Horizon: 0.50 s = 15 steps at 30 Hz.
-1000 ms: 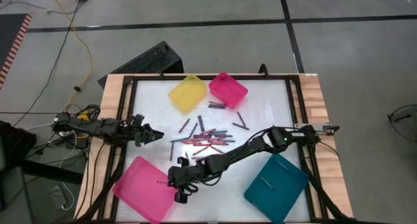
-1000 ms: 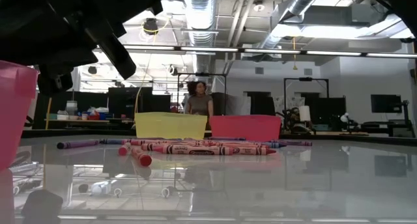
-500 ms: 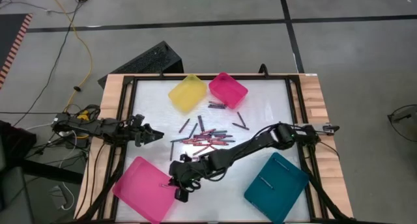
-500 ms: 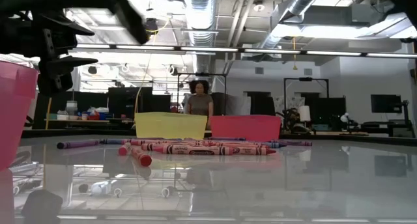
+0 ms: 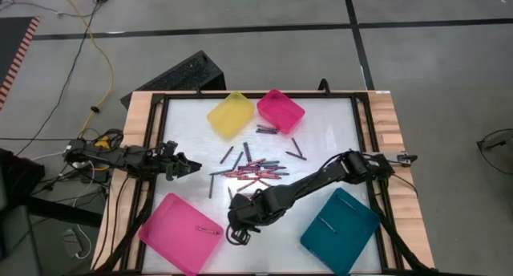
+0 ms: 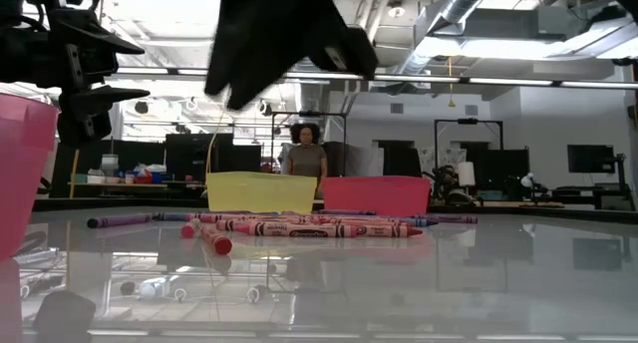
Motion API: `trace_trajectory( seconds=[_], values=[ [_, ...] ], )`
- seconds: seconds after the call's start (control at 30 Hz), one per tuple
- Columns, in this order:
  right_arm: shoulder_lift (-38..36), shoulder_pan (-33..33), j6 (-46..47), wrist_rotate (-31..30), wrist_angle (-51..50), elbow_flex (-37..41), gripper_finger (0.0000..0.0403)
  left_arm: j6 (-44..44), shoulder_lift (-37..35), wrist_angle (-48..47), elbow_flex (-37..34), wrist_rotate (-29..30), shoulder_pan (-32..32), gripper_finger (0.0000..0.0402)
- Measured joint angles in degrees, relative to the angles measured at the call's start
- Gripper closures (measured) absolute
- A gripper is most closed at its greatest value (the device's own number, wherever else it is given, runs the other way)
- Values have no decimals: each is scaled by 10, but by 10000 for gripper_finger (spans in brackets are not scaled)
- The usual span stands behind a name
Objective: Sort crayons
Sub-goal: Put the red crayon into the pink bin
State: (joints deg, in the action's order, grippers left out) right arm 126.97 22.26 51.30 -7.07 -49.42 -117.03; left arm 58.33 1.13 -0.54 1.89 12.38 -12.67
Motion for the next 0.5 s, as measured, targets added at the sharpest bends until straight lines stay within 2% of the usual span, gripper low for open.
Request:
trace_trajectory(
  seconds=[0.3, 0.5],
  values=[
    [28, -5, 14, -26, 11, 2, 346, 0, 0, 0, 0, 3, 0, 203],
    [27, -11, 18, -64, 16, 7, 346, 0, 0, 0, 0, 3, 0, 203]
  ],
)
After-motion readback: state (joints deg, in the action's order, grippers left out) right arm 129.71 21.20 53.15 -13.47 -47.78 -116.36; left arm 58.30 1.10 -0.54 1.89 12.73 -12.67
